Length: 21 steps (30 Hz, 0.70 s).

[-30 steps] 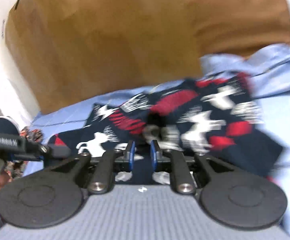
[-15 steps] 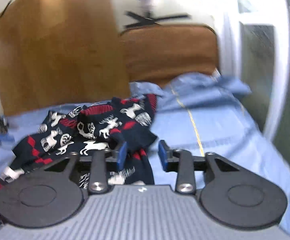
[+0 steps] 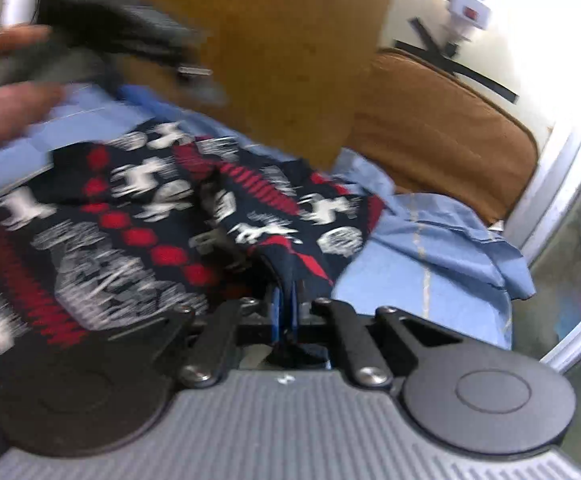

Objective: Fold small clothes

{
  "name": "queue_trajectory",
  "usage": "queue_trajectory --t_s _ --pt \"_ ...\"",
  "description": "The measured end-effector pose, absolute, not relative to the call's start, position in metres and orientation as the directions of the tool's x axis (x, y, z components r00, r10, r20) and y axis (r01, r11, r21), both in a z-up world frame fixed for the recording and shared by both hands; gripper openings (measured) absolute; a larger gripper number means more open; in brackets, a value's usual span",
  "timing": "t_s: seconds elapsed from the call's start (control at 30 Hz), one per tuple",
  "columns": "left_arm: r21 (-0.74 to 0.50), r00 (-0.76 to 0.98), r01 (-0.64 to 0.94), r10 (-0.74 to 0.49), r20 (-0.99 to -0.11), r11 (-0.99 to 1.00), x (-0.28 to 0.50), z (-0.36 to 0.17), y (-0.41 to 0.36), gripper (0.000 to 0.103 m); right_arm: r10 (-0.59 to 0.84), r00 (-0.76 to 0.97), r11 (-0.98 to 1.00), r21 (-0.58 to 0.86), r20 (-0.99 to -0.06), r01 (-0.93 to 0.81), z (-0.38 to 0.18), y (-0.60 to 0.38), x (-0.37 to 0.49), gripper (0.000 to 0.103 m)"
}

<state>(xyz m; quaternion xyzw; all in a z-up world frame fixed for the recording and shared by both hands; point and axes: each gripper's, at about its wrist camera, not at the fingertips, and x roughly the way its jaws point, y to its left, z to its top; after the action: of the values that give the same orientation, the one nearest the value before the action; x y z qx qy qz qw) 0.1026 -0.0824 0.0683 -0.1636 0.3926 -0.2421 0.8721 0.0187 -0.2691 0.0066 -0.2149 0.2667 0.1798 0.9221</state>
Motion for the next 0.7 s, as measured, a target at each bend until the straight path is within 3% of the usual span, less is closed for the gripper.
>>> queue_trajectory --t_s 0.07,0.13,0.17,0.2,0.23,0.3,0.37,0.53,0.7 --pt "-0.444 0.557 0.325 -0.549 -0.623 0.835 0.115 0.059 -0.105 0.075 0.233 0.774 0.825 -0.301 -0.589 -0.478 -0.002 -0.262 0.013 0.009" --pt "-0.410 0.521 0.347 -0.537 -0.664 0.844 0.127 0.043 -0.127 0.063 0.236 0.748 0.804 -0.308 -0.621 -0.509 -0.016 -0.255 0.014 0.010" --pt "-0.401 0.504 0.352 -0.532 -0.680 0.846 0.130 0.035 -0.132 0.052 0.233 0.734 0.790 -0.316 -0.638 -0.525 -0.024 -0.253 0.015 0.012" --pt "-0.388 0.493 0.358 -0.525 -0.694 0.849 0.132 0.026 -0.137 0.041 0.236 0.726 0.782 -0.317 -0.647 -0.537 -0.029 -0.253 0.015 0.017" --pt "-0.374 0.487 0.364 -0.517 -0.704 0.853 0.133 0.019 -0.140 0.036 0.254 0.720 0.782 -0.301 -0.646 -0.546 -0.029 -0.256 0.014 0.025" --pt "-0.342 0.502 0.375 -0.499 -0.707 0.862 0.130 0.009 -0.139 0.027 0.320 0.715 0.797 -0.231 -0.622 -0.558 -0.021 -0.268 0.012 0.032" --pt "-0.299 0.543 0.422 -0.503 -0.672 0.856 0.121 0.002 -0.138 0.026 0.368 0.731 0.827 -0.156 -0.575 -0.540 -0.012 -0.282 0.010 0.034" --pt "-0.045 0.643 0.482 -0.388 -0.661 0.875 0.096 0.005 -0.163 0.027 0.356 0.788 0.916 0.021 -0.503 -0.400 -0.007 -0.312 0.002 0.034" --pt "-0.056 0.652 0.500 -0.418 -0.633 0.864 0.058 0.033 -0.133 0.056 0.313 0.818 0.950 0.148 -0.483 -0.276 -0.010 -0.344 -0.027 0.034"
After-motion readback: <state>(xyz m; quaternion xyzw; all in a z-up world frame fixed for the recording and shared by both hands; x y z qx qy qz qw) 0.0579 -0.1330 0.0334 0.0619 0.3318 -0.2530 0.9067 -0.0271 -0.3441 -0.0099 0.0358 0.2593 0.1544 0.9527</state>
